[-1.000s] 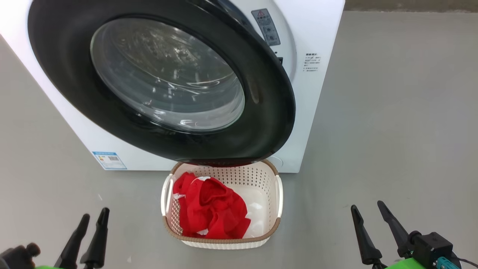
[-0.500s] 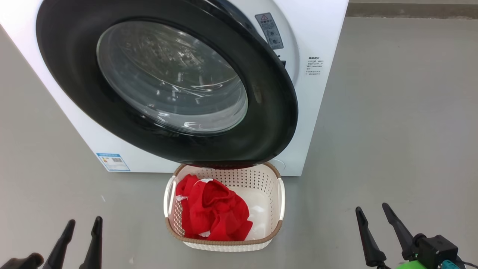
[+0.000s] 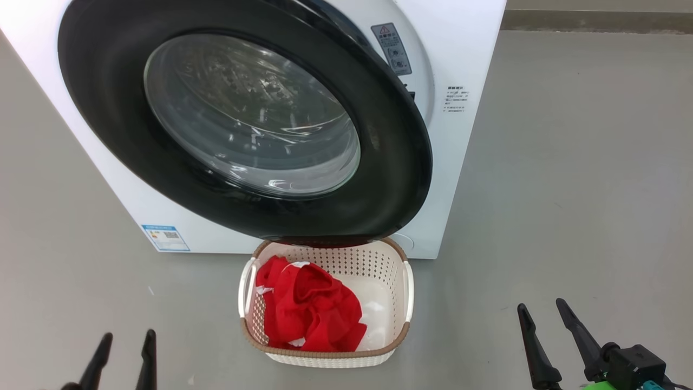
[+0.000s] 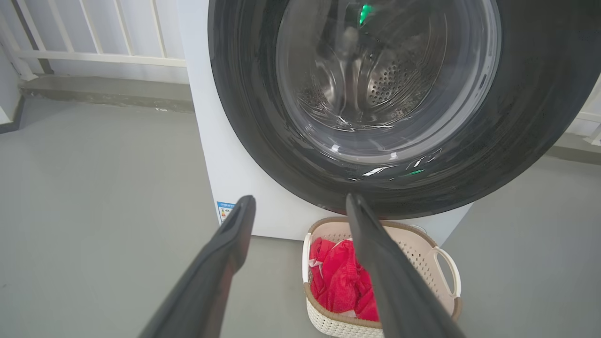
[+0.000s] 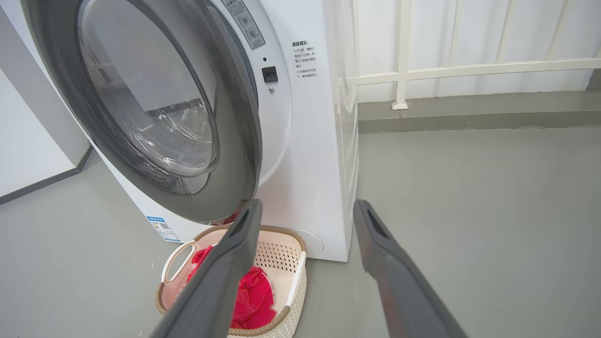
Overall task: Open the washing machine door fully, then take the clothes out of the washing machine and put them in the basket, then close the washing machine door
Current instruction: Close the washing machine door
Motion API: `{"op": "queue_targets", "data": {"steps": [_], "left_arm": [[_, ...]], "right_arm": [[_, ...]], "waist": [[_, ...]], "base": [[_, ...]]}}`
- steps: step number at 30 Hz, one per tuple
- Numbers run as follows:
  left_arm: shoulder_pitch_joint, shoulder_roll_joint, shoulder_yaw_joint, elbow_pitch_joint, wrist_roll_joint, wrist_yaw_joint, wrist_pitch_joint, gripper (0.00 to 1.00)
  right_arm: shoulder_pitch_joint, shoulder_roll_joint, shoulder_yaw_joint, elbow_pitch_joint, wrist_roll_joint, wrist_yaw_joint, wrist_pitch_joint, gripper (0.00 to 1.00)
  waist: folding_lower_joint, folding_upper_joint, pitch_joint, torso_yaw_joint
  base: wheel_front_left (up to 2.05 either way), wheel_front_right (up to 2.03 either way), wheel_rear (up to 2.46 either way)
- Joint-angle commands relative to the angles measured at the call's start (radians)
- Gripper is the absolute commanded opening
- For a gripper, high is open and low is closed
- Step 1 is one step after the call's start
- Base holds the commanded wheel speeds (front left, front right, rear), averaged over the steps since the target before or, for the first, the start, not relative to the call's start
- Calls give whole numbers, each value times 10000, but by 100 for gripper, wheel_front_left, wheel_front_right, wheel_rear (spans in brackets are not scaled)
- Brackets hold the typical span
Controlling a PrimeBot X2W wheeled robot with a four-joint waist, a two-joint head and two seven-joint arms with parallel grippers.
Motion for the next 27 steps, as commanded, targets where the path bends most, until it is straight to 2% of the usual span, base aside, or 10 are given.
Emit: {"op": "queue_targets", "data": {"steps": [1,20,21,23,24,27], "left_arm": [[-64,97,440,-263,185,-54,-120,100],[-29,-207,615,-552,744,-54,-120,100],[-34,-231,605,-571,755,-54,-120,100],[-54,-282,576,-601,790,-54,-120,100],[-70,-319,571,-614,805,-54,-120,100],[-130,-495,595,-670,865,-54,-120,100]], "right_arm": [[-36,-110,184,-233,-91,48,-67,100],[-146,-110,274,-296,-9,48,-67,100],[-204,-110,328,-312,20,48,-67,67],[-365,-110,451,-331,93,48,-67,8],[-473,-110,521,-327,121,48,-67,0],[-1096,-110,895,-245,116,48,-67,0]], "waist": [[0,0,-6,-9],[0,0,18,28],[0,0,26,40],[0,0,47,74],[0,0,64,95],[0,0,134,186]], "base": [[0,0,0],[0,0,0],[0,0,0],[0,0,0],[0,0,0],[0,0,0]]}}
